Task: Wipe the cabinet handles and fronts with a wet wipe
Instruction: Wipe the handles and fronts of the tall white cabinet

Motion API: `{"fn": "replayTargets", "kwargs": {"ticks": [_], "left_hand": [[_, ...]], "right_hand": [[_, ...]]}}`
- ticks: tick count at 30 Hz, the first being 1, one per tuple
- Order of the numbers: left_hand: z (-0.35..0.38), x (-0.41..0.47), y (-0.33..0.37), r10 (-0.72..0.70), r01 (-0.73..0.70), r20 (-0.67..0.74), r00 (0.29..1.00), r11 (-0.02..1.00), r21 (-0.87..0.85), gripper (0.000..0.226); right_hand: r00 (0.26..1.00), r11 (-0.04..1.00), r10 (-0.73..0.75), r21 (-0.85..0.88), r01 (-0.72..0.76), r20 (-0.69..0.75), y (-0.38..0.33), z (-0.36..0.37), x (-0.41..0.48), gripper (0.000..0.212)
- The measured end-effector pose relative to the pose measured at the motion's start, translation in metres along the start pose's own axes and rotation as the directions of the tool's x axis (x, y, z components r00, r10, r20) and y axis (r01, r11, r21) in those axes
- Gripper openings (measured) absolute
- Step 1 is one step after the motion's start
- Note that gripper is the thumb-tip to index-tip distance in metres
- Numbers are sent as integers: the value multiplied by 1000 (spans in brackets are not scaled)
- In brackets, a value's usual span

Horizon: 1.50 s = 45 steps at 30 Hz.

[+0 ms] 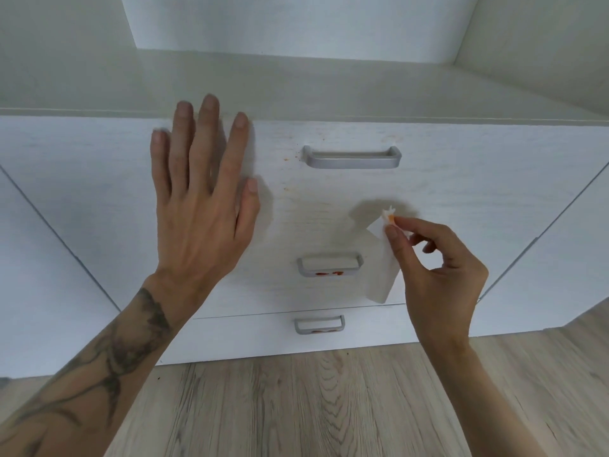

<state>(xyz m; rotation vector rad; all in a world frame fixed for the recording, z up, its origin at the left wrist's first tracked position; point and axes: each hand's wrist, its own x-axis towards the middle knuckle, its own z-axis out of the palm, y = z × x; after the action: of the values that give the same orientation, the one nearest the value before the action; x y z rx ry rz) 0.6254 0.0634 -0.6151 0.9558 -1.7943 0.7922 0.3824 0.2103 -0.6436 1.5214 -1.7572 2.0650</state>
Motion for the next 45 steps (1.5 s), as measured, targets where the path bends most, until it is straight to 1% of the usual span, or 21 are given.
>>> {"fn": "replayTargets", "kwargs": {"ticks": [5, 9, 12, 15, 17, 20, 25, 27, 32, 35, 38, 42, 45], "left_hand": [[3, -55, 3, 41, -34, 123, 992, 998, -57, 62], [12, -95, 9, 23, -11, 192, 981, 998, -65, 64], [20, -105, 11, 10, -2, 209, 978, 999, -37, 69], [27, -108, 11, -2, 4, 198, 980, 1000, -8, 71], [29, -109, 10, 3, -4, 190, 982, 1000, 3, 71], [31, -110, 10, 3, -6, 188, 982, 1000, 15, 73], [33, -110, 11, 5, -13, 182, 983, 999, 43, 76], [32, -110, 11, 4, -12, 183, 983, 999, 46, 76], [31, -109, 10, 18, -27, 189, 982, 999, 47, 75], [31, -110, 9, 16, -27, 188, 982, 998, 52, 73], [31, -109, 10, 15, -25, 188, 982, 998, 49, 73], [32, -108, 11, 16, -28, 179, 984, 998, 62, 75], [31, -109, 11, 13, -26, 177, 984, 997, 69, 76]], "right_hand": [[999, 997, 21, -78, -17, 43, 16, 1, -21, 11], [996, 993, 14, -120, -4, 84, 32, 16, -34, 15], [991, 985, -25, -165, 47, 131, 42, 30, -42, 15], [980, 978, -87, -172, 118, 178, 49, 25, -45, 24], [963, 970, -124, -175, 168, 241, 56, 14, -43, 32], [927, 952, -178, -181, 247, 331, 67, 7, -39, 33], [901, 910, -315, -176, 376, 299, 75, 13, -28, 21], [893, 906, -334, -159, 393, 302, 73, 20, -28, 19], [884, 894, -343, -177, 411, 319, 68, 34, -30, 17], [893, 897, -338, -184, 401, 297, 70, 27, -29, 17], [901, 906, -334, -168, 388, 279, 68, 36, -35, 16], [871, 884, -372, -163, 438, 322, 69, 37, -30, 14], [896, 903, -327, -181, 390, 299, 70, 30, -30, 17]]}}
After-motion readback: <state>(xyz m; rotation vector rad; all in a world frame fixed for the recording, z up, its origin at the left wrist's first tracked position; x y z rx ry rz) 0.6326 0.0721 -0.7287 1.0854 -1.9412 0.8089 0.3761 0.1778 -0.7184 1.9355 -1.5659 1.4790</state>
